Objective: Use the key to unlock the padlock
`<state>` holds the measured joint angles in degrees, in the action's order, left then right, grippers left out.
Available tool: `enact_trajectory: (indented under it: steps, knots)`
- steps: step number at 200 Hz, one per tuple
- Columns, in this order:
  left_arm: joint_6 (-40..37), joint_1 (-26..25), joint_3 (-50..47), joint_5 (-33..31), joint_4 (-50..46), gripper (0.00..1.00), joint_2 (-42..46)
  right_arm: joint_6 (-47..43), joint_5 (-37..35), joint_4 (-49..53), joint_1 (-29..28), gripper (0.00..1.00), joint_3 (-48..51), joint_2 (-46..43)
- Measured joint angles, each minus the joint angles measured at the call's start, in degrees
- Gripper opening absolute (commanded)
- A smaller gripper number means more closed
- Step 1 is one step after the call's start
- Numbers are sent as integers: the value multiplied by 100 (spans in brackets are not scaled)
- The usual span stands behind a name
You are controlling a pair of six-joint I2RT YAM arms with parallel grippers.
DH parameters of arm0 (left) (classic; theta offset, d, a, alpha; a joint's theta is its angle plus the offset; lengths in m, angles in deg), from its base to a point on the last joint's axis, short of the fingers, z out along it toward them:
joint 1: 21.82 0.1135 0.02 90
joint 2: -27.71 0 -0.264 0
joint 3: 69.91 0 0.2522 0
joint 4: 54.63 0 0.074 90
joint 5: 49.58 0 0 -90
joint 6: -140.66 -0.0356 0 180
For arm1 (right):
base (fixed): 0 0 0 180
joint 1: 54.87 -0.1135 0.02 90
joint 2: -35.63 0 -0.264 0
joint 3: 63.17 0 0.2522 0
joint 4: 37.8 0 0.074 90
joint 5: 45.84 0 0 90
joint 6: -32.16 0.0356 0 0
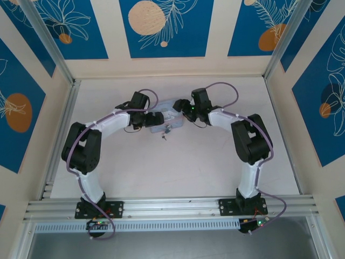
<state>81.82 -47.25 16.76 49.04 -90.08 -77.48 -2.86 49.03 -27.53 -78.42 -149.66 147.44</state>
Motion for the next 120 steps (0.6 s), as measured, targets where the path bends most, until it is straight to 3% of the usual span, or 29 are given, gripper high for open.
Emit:
enact_trajectory:
  steps: [15,54,87,120]
  knots:
    - [39,-24,-7,125,50,99,-7,-26,17,144,13,80,-317,181]
    - [129,-35,-46,256,184,99,-4,90,-286,223,317,80,28,-24]
    - [131,-35,-44,254,177,99,39,122,-501,96,474,76,1064,-828]
    - [133,15,87,243,39,99,85,219,-518,-332,48,68,1792,-1541]
